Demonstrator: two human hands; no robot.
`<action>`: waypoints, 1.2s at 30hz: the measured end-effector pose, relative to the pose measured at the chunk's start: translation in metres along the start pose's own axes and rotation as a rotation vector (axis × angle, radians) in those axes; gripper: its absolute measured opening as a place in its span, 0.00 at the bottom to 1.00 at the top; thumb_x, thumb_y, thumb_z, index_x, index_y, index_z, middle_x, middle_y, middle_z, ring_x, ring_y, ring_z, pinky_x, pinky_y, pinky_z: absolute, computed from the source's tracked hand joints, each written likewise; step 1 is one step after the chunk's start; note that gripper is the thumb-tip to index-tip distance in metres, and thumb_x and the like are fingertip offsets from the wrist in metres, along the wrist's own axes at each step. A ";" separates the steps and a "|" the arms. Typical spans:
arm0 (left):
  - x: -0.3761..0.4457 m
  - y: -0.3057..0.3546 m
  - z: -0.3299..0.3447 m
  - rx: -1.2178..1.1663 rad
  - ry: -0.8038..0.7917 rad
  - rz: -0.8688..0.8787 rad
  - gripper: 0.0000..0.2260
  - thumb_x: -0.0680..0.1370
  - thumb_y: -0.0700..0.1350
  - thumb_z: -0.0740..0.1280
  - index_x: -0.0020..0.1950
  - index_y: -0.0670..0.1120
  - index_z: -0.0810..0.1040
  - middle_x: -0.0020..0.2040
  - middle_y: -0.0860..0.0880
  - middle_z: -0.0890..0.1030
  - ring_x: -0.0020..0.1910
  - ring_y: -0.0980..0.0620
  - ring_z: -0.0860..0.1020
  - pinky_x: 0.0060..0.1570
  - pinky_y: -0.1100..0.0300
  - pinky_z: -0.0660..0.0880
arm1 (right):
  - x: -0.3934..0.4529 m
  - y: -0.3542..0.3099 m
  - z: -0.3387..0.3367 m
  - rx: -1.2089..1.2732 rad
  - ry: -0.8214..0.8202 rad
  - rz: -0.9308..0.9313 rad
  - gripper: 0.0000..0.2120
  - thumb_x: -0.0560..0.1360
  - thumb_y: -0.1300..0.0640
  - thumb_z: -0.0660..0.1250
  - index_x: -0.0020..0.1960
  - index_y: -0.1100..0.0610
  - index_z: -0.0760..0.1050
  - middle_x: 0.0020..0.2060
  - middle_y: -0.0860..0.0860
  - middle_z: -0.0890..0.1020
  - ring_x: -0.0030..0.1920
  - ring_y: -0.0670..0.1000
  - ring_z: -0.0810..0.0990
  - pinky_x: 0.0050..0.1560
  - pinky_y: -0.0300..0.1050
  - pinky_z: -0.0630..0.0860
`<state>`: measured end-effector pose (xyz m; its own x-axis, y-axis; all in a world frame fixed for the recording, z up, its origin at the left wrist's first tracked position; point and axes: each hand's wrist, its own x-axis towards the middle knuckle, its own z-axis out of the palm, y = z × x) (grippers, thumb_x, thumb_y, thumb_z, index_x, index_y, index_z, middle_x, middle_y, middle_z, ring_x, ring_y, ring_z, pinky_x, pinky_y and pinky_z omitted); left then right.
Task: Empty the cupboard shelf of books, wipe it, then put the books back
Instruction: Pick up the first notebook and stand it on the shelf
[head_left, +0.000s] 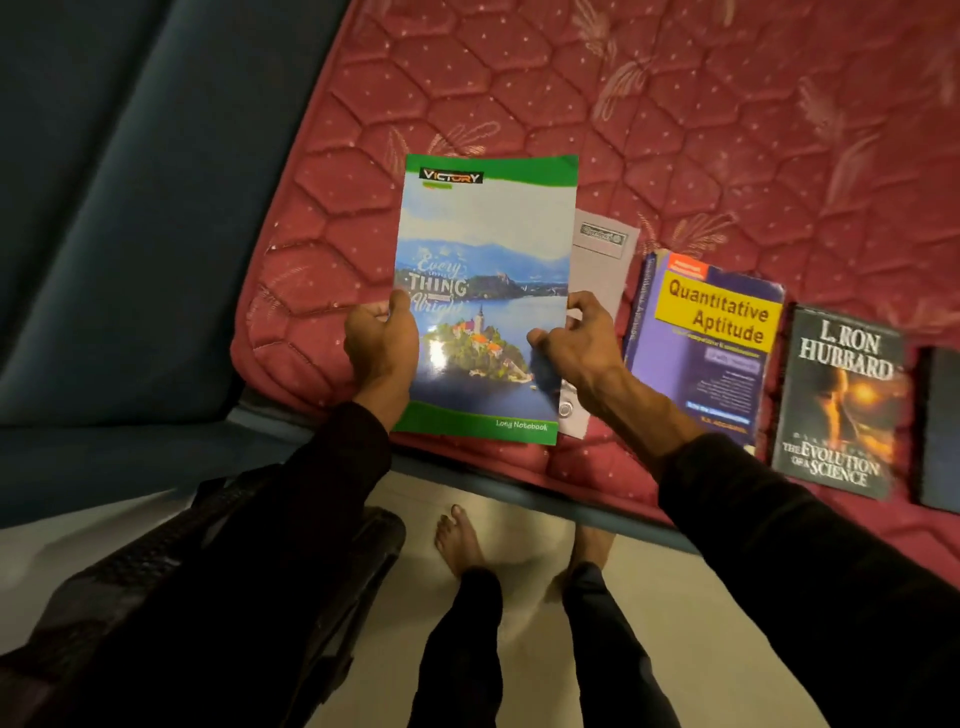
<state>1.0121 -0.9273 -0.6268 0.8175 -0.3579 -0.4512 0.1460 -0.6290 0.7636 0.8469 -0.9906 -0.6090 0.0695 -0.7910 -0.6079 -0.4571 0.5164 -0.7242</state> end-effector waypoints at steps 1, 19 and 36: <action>-0.009 0.006 0.000 -0.011 -0.030 0.014 0.20 0.79 0.46 0.65 0.28 0.45 0.66 0.27 0.47 0.68 0.27 0.51 0.66 0.36 0.56 0.63 | -0.008 -0.004 -0.010 0.001 0.012 -0.006 0.15 0.73 0.72 0.67 0.52 0.58 0.67 0.31 0.50 0.75 0.29 0.46 0.73 0.27 0.33 0.69; -0.242 0.087 0.021 0.052 -0.623 0.213 0.19 0.80 0.53 0.65 0.35 0.52 0.59 0.34 0.52 0.59 0.33 0.56 0.59 0.33 0.59 0.58 | -0.182 0.015 -0.223 0.192 0.359 0.018 0.16 0.71 0.73 0.67 0.54 0.58 0.71 0.44 0.57 0.80 0.37 0.47 0.79 0.33 0.36 0.74; -0.502 0.063 0.087 0.127 -1.000 0.322 0.11 0.80 0.50 0.66 0.39 0.50 0.73 0.35 0.54 0.70 0.34 0.59 0.67 0.30 0.71 0.65 | -0.359 0.147 -0.402 0.538 0.672 0.116 0.14 0.74 0.71 0.67 0.51 0.54 0.72 0.47 0.53 0.83 0.47 0.51 0.83 0.49 0.47 0.81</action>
<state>0.5623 -0.8474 -0.3929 -0.0322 -0.8899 -0.4551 -0.1028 -0.4499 0.8871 0.3981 -0.7627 -0.3668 -0.5676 -0.6624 -0.4889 0.0639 0.5566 -0.8283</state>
